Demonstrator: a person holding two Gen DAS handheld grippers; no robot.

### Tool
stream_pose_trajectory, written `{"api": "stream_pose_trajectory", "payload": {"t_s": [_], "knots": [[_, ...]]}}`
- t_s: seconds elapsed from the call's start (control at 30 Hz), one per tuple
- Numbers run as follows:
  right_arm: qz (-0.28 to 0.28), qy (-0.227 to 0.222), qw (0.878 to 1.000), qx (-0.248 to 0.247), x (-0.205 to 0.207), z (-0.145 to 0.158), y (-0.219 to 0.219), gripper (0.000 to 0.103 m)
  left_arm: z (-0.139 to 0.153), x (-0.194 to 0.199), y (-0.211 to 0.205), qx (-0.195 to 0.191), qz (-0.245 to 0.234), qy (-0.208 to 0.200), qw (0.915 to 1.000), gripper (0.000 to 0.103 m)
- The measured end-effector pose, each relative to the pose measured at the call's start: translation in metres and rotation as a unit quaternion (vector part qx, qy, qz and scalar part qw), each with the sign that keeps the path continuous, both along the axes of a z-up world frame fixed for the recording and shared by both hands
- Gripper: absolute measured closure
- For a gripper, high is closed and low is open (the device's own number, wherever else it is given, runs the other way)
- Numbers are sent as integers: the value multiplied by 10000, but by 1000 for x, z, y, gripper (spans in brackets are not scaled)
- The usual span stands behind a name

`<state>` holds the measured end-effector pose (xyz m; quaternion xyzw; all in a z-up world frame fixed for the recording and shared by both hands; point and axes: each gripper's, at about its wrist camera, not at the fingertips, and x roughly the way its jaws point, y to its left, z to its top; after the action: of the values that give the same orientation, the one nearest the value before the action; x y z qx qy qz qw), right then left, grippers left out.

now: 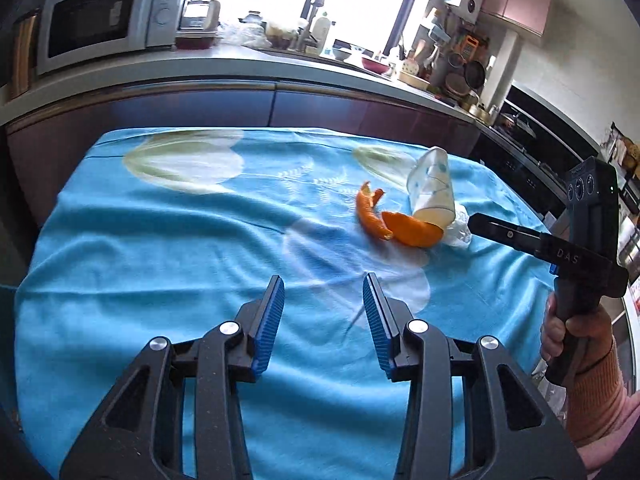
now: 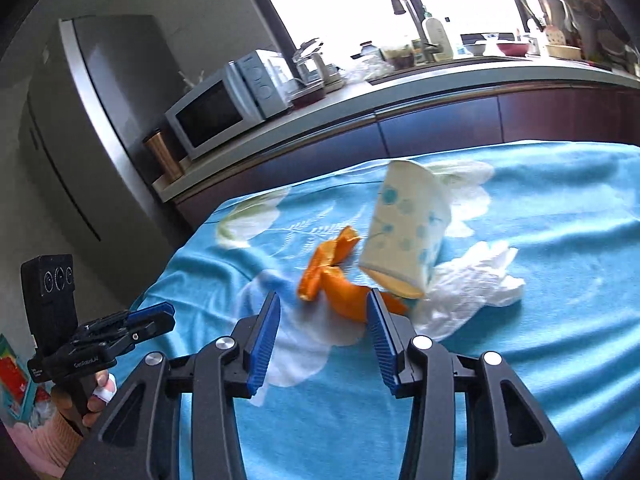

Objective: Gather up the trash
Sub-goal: 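Grasp the white blue-dotted paper cup by its rim with the right tool, then grasp the orange peel with the left tool while the right tool holds the cup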

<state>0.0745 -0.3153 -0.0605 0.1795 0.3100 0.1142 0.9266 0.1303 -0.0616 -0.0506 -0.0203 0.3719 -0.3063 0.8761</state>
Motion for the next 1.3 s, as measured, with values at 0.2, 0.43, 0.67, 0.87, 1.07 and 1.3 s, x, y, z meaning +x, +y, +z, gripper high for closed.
{"api": "stream_pose_trajectory", "payload": {"t_s": [0.2, 0.43, 0.67, 0.87, 1.07, 1.3], "knots": [[-202, -34, 9998, -1, 14, -1, -15, 46, -6, 19, -61, 264, -355, 119, 9989, 62], [-384, 126, 9992, -24, 53, -4, -23, 35, -19, 46, -103, 680, -352, 280, 9967, 64], [-335, 291, 9988, 229, 67, -17, -25, 55, -29, 64, -114, 773, -284, 488, 9954, 67], [-326, 188, 9988, 323, 63, -15, -26, 57, -32, 75, -120, 723, -336, 580, 9951, 88], [-208, 48, 9990, 392, 58, -8, -24, 58, -33, 77, -115, 657, -265, 623, 9955, 98], [-46, -114, 9988, 469, 48, 1, -20, 58, -22, 64, -91, 574, -155, 465, 9972, 101]]}}
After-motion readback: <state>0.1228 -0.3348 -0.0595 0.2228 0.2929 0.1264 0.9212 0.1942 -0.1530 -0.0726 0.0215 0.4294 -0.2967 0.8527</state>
